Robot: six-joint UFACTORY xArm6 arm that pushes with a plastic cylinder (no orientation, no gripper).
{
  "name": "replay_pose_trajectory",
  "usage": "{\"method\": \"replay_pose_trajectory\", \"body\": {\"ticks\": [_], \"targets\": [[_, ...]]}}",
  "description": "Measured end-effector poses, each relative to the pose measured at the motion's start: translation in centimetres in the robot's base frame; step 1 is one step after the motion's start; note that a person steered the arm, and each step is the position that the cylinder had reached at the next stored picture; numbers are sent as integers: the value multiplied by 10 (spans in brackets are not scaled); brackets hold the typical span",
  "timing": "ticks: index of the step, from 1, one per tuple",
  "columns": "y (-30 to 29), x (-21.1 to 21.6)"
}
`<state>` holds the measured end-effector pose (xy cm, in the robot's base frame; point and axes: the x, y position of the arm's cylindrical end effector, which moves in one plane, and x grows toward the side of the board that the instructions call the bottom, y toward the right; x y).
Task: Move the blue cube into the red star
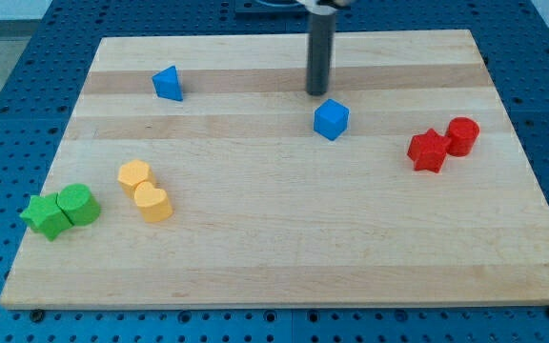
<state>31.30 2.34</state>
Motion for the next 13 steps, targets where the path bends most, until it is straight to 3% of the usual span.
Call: {"method": "replay_pose_trajectory", "body": {"ticks": [2, 5, 6, 8, 9, 10, 12, 13], "targets": [[56, 38], [26, 22], [2, 40], [90, 95], [53, 105], [58, 130], [87, 97], [55, 61]]}}
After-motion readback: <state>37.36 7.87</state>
